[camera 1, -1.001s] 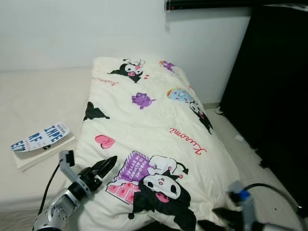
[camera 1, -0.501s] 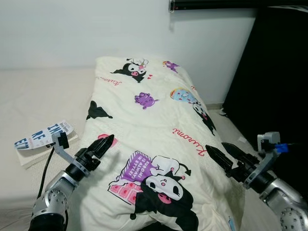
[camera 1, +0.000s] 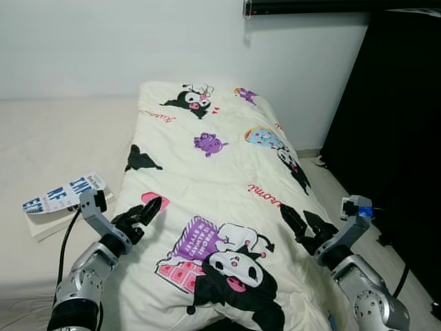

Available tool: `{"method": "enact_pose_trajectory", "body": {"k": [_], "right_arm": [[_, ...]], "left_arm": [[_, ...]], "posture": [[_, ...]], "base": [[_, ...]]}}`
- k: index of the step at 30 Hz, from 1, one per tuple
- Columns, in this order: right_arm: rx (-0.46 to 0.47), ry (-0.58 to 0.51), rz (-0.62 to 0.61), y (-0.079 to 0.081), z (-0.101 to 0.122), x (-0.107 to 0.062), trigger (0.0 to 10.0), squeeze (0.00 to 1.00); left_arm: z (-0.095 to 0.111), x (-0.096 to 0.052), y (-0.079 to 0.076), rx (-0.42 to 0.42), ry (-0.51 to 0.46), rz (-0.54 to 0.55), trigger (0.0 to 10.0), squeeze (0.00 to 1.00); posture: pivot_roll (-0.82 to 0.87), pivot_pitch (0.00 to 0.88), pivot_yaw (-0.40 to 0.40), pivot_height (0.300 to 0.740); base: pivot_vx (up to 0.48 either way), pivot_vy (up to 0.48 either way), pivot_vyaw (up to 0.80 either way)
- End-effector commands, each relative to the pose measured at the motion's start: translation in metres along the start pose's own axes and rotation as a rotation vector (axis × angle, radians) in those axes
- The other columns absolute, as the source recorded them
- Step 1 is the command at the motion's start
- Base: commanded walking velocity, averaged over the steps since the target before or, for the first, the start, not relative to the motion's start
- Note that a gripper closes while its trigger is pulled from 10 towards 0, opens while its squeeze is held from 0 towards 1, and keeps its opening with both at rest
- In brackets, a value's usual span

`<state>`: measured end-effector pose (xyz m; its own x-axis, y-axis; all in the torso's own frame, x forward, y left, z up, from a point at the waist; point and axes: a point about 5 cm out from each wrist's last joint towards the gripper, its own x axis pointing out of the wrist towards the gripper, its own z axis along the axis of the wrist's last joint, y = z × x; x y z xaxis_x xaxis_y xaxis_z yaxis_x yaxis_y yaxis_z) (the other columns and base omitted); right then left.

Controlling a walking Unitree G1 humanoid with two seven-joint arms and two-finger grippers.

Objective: Clean up the room

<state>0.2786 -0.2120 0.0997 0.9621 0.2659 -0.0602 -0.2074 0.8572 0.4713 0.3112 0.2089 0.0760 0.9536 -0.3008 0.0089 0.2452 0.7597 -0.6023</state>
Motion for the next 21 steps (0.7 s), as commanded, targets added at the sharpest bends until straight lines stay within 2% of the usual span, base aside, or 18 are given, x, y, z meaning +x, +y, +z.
{"method": "enact_pose_trajectory", "body": {"k": [1,9,18,21], "right_arm": [[-0.010,0.004,0.003,0.003,-0.002,0.003,10.0,0.00],[-0.005,-0.013,-0.006,0.002,-0.002,0.006,10.0,0.00],[0.001,-0.029,-0.029,-0.002,-0.002,0.007,10.0,0.00],[-0.007,-0.021,-0.024,-0.001,-0.004,0.006,10.0,0.00]], "left_arm": [[-0.007,0.001,0.000,0.003,0.025,0.018,10.0,0.00],[-0.012,0.007,0.000,0.021,0.039,0.046,10.0,0.00],[-0.023,0.018,-0.009,0.043,0.089,0.045,10.0,0.00],[-0.026,0.016,-0.008,0.038,0.102,0.046,10.0,0.00]], "posture": [[-0.01,0.000,-0.029,0.557],[-0.01,0.000,-0.019,0.591],[-0.03,0.000,-0.013,0.631],[-0.04,0.000,-0.014,0.640]], "base": [[0.000,0.000,0.00],[0.000,0.000,0.00],[0.000,0.000,0.00],[-0.480,0.000,0.00]]}}
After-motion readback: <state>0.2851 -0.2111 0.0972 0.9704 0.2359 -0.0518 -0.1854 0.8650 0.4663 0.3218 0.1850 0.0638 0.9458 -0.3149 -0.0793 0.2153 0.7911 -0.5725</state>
